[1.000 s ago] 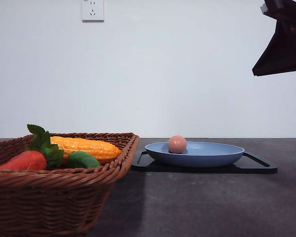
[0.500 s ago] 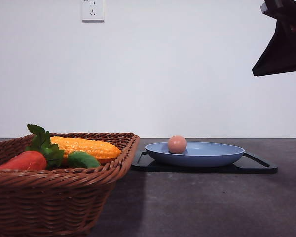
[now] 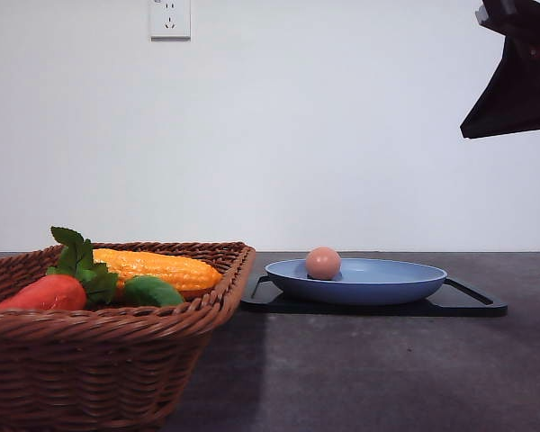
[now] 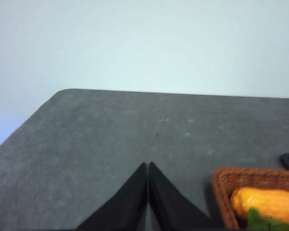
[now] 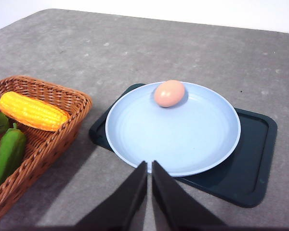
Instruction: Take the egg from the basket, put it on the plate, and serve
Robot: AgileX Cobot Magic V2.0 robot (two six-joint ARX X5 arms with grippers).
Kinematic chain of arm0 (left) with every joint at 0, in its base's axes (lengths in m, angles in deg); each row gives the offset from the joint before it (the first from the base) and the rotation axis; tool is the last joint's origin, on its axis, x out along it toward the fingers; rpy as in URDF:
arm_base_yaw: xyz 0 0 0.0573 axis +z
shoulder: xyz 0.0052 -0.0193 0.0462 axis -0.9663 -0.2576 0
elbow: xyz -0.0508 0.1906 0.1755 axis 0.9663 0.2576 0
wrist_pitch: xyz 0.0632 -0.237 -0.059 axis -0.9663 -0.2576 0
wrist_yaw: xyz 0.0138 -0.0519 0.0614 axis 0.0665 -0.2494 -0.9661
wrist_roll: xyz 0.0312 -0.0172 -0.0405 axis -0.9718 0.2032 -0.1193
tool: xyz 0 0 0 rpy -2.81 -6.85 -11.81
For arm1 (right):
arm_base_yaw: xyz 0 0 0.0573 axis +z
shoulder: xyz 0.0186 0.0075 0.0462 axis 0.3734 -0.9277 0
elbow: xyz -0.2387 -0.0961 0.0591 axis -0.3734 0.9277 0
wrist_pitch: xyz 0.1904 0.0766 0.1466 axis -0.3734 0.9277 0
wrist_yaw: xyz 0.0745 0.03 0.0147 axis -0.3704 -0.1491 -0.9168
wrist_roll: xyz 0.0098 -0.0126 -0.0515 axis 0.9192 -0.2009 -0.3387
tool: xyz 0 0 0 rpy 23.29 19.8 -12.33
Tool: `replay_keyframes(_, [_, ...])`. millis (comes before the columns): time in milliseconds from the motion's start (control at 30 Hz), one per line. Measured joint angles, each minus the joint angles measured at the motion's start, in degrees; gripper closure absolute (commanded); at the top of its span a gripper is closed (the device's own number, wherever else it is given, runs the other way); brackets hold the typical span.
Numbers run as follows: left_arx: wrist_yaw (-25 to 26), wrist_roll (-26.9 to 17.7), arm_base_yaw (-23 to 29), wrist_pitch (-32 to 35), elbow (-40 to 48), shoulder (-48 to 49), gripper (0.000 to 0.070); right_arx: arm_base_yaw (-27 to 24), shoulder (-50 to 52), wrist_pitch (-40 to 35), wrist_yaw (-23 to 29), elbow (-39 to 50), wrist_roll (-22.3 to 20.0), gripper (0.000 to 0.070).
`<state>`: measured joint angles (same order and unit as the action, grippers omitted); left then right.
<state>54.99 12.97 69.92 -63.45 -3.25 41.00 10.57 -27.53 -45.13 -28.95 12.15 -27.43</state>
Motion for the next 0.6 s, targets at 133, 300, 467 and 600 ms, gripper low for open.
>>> replay_keyframes(133, [5.6,0.0,3.6,1.5,5.2,0.4,0.0700,0.0,0.0,0.0,0.0,0.0,0.0,0.0700])
replay_keyframes(300, [8.3,0.1,5.0,7.1,12.0,0.4,0.0700,0.0,0.0,-0.4,0.0,0.0,0.0,0.0700])
replay_keyframes(467, [8.6,0.2,5.0,9.7,15.3,0.4,0.0700,0.0,0.0,-0.4,0.0,0.0,0.0,0.0700])
replay_keyframes(600, [8.7,1.3,5.0,10.8,15.8,0.4,0.0700,0.0,0.0,-0.4,0.0,0.0,0.0,0.0700])
